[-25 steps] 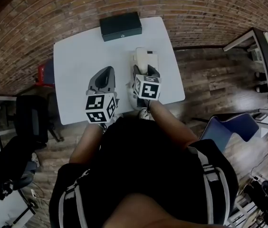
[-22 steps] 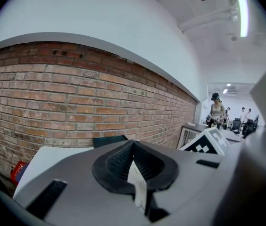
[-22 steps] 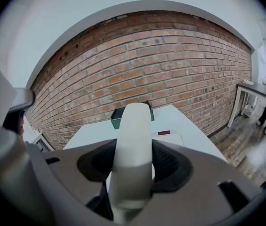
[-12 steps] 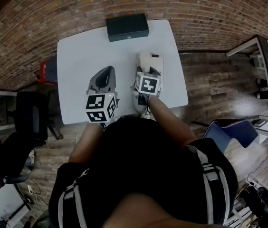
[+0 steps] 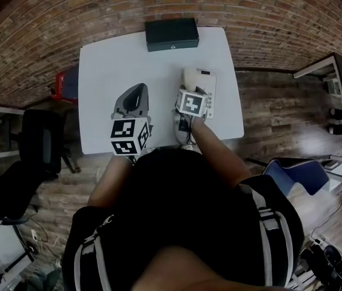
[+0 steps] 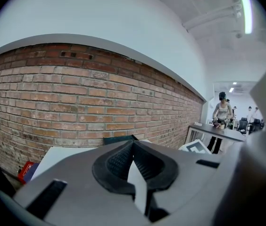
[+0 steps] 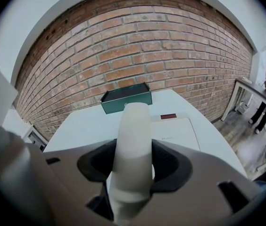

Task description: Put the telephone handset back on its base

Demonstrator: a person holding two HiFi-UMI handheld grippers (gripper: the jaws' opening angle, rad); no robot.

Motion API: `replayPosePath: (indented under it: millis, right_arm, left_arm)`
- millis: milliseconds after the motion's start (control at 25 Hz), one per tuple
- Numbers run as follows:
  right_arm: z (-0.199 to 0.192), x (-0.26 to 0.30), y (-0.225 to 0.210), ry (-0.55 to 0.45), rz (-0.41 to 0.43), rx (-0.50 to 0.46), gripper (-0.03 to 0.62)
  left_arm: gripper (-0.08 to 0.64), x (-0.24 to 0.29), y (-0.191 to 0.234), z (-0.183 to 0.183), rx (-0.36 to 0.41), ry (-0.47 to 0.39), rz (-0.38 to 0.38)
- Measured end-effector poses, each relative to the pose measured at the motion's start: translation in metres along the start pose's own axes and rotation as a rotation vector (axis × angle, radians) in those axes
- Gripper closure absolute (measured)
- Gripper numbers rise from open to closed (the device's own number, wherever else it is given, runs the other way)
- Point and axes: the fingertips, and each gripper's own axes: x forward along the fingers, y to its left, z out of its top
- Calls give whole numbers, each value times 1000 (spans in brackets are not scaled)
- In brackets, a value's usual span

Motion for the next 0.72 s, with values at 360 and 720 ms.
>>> replayPosePath:
  millis: [360, 720]
  right_arm:
    - [-9, 14, 3, 7, -6, -32, 391]
    - [-11, 16, 9, -10, -1, -21, 391]
  left_arm:
    - [558, -9, 12, -1, -4, 5, 31]
    - [558, -11, 17, -5, -10, 9, 44]
